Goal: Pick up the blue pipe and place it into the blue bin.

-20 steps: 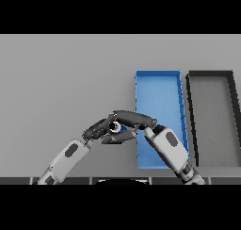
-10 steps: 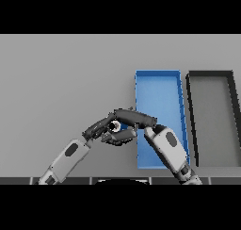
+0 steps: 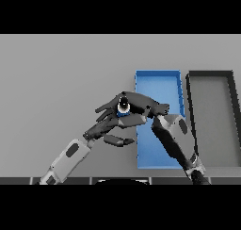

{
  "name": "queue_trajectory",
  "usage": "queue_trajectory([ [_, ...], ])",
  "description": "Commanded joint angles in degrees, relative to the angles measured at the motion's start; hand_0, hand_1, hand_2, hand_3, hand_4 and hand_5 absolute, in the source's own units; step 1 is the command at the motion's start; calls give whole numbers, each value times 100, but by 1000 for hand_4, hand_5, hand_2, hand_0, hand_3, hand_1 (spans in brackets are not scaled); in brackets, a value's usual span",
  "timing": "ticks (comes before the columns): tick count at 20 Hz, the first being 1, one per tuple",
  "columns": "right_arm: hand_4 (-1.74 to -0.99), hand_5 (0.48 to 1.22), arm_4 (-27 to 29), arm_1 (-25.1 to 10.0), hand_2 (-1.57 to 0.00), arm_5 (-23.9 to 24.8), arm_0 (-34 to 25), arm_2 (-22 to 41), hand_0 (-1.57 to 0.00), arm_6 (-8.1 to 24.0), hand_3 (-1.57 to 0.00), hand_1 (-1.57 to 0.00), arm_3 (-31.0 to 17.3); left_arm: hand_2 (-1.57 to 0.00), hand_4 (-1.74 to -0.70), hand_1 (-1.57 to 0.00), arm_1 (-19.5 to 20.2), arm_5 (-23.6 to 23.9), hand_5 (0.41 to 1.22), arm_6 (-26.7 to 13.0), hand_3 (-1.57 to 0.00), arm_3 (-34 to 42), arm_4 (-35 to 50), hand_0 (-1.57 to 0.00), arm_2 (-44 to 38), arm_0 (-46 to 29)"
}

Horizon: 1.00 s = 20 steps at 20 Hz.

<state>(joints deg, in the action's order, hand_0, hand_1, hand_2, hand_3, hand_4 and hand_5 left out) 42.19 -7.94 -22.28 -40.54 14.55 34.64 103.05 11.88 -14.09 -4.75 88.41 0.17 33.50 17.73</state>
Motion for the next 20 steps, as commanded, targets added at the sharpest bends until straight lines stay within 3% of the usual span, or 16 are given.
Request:
queue_trajectory([
  [1, -1689, 1171, 337, -171, -1571, 240, -193, -70, -1571, 1, -1571, -1571, 52, -1, -920, -1, 52, -15, 503, 53, -1, 48, 0, -1, 7, -59],
  [2, -1699, 1154, 709, -340, -1571, 455, -529, -205, -1571, -4, -1571, -1571, 101, -1, -919, -1, 57, -12, 503, 34, -1, 24, -10, -1, 7, -67],
  [4, -1714, 1134, 849, -534, -1571, 569, -1155, -573, -1571, -257, -1571, -1571, -233, 0, -915, 0, 74, -51, 503, 26, 0, -8, -14, 0, 19, -64],
  [8, -1730, 1110, 532, -909, -1571, 1120, -1926, -1085, -1571, -464, -1571, -1571, -830, 1, -903, 1, 117, 3, 495, 213, 1, 130, -99, 1, 67, -166],
  [11, -1735, 1131, 70, -1173, -1571, 1233, -2157, -1405, -1571, -533, -1571, -1571, -1674, 1, -907, 1, 184, -110, 491, 214, 1, 92, 45, 1, -17, -157],
  [14, -1738, 1129, -409, -1394, -1571, 1131, -1777, -1598, -1571, -595, -1571, -1571, -2288, 1, -910, 1, 148, -74, 487, 151, 1, 85, 54, 1, -36, -152],
  [20, -1740, 1121, -921, -1381, -1571, 1292, -681, -1646, -1571, -276, -1571, -1571, -2583, 1, -893, 1, 142, -67, 478, 29, 1, 81, 70, 1, -44, -174],
])
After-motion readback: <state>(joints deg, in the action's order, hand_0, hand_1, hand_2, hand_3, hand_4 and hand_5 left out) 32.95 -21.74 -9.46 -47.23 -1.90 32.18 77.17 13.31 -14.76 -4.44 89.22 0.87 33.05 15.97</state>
